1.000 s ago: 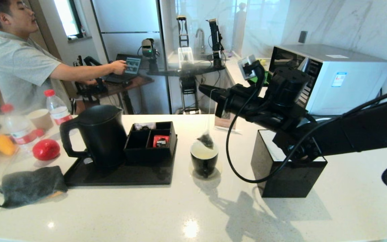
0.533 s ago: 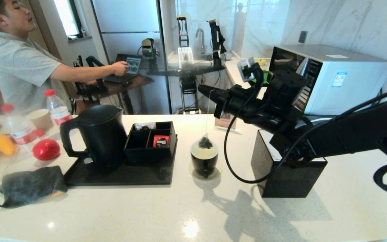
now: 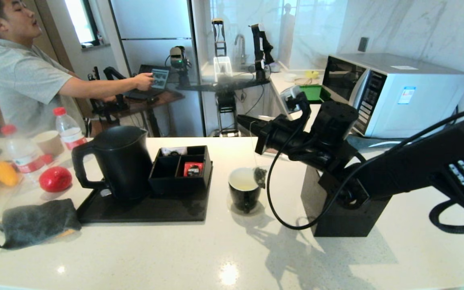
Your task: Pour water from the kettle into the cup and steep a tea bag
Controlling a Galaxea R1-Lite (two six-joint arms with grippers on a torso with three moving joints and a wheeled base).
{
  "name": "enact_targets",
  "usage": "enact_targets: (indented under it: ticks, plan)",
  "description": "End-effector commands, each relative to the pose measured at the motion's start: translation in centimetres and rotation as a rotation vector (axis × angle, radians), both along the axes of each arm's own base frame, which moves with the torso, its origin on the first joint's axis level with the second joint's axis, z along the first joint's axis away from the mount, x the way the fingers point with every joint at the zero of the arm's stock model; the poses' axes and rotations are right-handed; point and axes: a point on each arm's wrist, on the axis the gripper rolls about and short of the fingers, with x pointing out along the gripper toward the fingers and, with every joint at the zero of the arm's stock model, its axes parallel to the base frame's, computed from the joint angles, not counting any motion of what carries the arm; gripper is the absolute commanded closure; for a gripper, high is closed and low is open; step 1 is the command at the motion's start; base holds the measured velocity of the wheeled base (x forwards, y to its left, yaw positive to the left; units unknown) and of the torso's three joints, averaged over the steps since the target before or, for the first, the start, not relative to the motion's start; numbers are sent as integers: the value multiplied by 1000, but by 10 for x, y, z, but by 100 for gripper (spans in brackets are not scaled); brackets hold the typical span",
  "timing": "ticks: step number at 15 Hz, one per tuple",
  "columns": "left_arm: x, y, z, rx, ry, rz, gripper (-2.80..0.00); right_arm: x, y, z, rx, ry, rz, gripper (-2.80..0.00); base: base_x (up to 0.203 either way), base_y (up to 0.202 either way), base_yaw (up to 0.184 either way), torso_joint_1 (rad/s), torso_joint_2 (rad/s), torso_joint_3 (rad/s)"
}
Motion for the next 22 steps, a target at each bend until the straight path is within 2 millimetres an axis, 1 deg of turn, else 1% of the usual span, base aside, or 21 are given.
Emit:
enact_targets:
  ticks: [1,3,5,7,13,17,19,22]
  plan:
    - [0,0,0,-1,-5,0,0,1,0,-24,-26,42,2,0,0,0,0,0,0,0]
    - [0,0,0,-1,-5,1,0,0,0,-38,-32,51,3,0,0,0,0,0,0,0]
    - [0,0,0,-1,-5,1,0,1,0,-35,-28,48,4,0,0,0,0,0,0,0]
    - [0,0,0,-1,-5,-1,0,1,-3,-27,-18,31,-4,0,0,0,0,0,0,0]
    - [0,0,0,-1,-5,1,0,-7,-24,14,12,-19,-36,0,0,0,0,0,0,0]
    - [0,0,0,-1,-5,1,0,-6,-24,26,14,-29,-25,0,0,0,0,0,0,0]
    - [0,0,0,-1,-5,1,0,-3,-21,23,3,-19,-12,0,0,0,0,0,0,0]
    - [0,0,0,-1,-5,1,0,4,-17,7,-12,8,-10,0,0,0,0,0,0,0]
